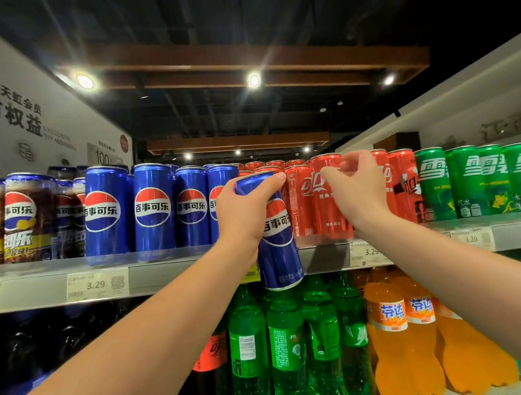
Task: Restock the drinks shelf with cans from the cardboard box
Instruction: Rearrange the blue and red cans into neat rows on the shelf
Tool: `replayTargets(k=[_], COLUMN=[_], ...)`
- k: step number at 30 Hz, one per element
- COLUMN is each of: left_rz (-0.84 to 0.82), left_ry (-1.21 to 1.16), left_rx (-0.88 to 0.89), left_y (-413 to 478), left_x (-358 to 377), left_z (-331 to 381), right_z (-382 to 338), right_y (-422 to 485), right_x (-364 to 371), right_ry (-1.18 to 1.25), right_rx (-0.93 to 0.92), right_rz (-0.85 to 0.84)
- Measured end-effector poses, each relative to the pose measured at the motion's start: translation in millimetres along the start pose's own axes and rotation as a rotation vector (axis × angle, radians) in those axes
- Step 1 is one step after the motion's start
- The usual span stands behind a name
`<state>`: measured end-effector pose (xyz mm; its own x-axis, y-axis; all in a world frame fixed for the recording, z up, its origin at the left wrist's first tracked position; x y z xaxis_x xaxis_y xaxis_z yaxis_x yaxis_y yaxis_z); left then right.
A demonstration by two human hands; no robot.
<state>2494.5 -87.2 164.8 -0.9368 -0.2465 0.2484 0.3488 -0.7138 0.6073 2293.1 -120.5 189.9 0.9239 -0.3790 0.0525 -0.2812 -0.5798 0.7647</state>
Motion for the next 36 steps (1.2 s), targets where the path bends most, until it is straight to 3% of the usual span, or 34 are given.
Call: replayTargets(k=[3, 6, 9, 18, 26, 36], left_rz=[0.012, 0.012, 0.026, -0.003, 0.207, 0.143], left_ry=[0.003, 0.003, 0.011, 0.085, 0.088, 0.156], left_rx=[-0.005, 0.005, -0.009, -0.083, -0.042, -0.093], left_y=[-1, -3, -7, -13, -8, 3], left_x=[-2, -4, -9, -47, -125, -139], left_z=[10, 21, 31, 53, 61, 30], right_z=[-15, -19, -22, -47, -68, -56], right_y=[-23, -58, -82, -86, -60, -68], right_x=[17, 53, 72, 105, 131, 170], right_ry=[0.074, 0.286, 0.371, 0.444, 0.449, 0.333], right_rx=[-0.094, 0.075, 0.166, 0.147, 0.158, 0.184], right_rz=[-0.238, -0.717, -0.923, -0.787, -0.626, -0.58])
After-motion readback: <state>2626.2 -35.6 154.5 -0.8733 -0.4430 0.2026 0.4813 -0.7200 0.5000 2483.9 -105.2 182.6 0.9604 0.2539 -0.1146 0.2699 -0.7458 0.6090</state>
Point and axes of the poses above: each hand's wrist, its own y-axis towards the middle knuckle, its own x-axis out of the palm, z = x × y, the point moved 7 cm from there along y, towards the middle knuckle, and after that the axes turned 2 degrees about -z, right-handed, at the moved point
